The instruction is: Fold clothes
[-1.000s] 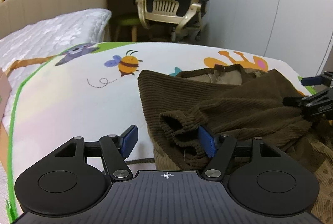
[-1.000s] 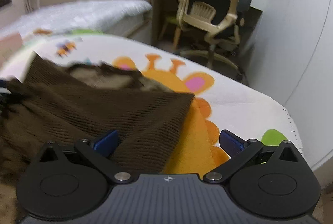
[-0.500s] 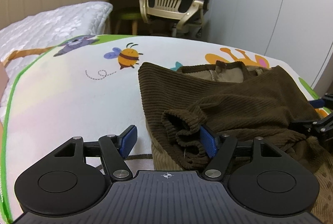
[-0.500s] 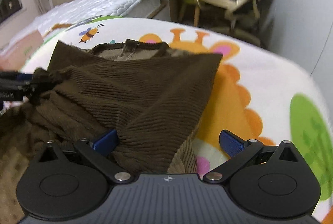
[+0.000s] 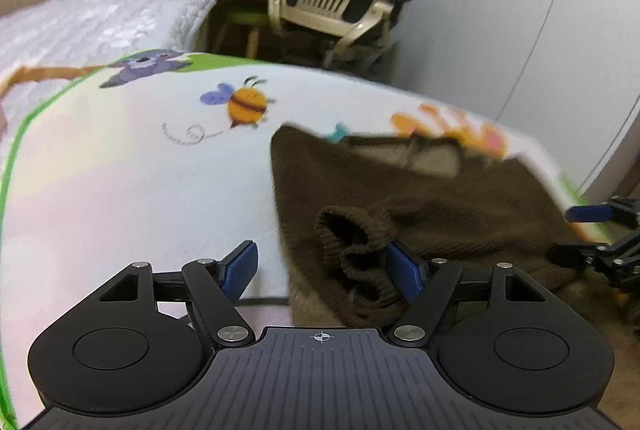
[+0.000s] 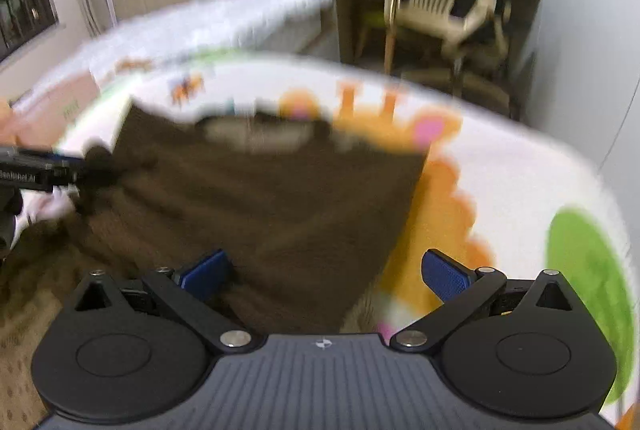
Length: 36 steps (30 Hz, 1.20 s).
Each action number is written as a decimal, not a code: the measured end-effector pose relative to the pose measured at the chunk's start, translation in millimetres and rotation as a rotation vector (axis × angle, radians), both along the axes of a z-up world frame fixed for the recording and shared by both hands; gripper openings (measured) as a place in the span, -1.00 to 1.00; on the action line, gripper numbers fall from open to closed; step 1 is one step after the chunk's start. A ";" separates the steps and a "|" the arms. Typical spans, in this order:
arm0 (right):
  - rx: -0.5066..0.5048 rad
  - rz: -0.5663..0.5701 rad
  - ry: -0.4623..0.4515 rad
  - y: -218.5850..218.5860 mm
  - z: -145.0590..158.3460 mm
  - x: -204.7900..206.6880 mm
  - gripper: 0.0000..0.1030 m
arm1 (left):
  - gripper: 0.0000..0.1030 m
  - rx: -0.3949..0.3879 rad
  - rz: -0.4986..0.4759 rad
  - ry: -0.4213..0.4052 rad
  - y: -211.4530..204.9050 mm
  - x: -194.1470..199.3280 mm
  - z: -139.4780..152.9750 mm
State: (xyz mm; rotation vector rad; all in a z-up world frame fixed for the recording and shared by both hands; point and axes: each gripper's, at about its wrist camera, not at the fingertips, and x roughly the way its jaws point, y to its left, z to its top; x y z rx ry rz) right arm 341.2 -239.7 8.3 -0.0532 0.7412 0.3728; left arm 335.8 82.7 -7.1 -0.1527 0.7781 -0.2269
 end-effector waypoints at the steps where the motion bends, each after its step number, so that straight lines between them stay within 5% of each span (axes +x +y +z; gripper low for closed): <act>1: -0.012 -0.023 -0.028 -1.1 6.8 3.9 1.00 | 0.60 -0.028 -0.002 0.001 3.1 2.8 3.8; 5: -0.083 -0.126 -0.060 0.3 11.8 35.3 0.95 | 0.52 -0.099 0.010 0.007 10.6 18.5 13.0; 7: -0.116 -0.150 -0.010 0.5 -4.7 52.4 0.73 | 0.35 -0.055 0.038 0.015 6.9 30.4 6.6; 10: -0.129 -0.173 0.067 -5.2 -29.4 69.4 0.68 | 0.34 0.054 0.081 0.019 5.5 42.1 -3.4; 12: -0.038 -0.185 0.092 -18.9 -24.4 71.2 0.45 | 0.34 0.059 0.095 0.022 16.0 43.9 -5.4; 15: 0.192 -0.197 0.144 -44.9 -10.4 76.7 0.27 | 0.35 -0.109 0.076 0.038 38.8 42.8 0.1; 18: 0.211 -0.237 0.195 -45.6 -19.2 93.7 0.08 | 0.36 -0.188 0.070 0.068 39.7 50.9 -2.1; 25: 0.246 -0.144 0.214 1.2 -27.7 123.5 -0.25 | 0.19 -0.098 0.019 0.035 -5.5 73.4 -17.2; 26: 0.189 -0.127 0.186 11.0 -26.7 120.7 -0.29 | 0.07 -0.078 0.004 0.030 -10.1 74.2 -17.3; 27: 0.159 -0.114 0.177 16.4 -25.2 116.0 -0.63 | -0.30 -0.064 -0.010 0.024 -13.4 73.9 -16.5; 28: 0.175 -0.101 0.194 15.7 -23.9 110.5 -0.71 | -0.65 -0.078 -0.021 0.019 -11.1 68.8 -12.3; 31: 0.270 -0.085 0.179 0.7 0.8 75.2 -0.73 | -0.78 -0.116 -0.047 -0.011 -2.7 47.1 5.7; 36: 0.331 -0.008 0.030 -21.8 70.1 -25.7 -0.73 | -0.80 -0.175 -0.139 -0.142 9.8 -39.3 60.9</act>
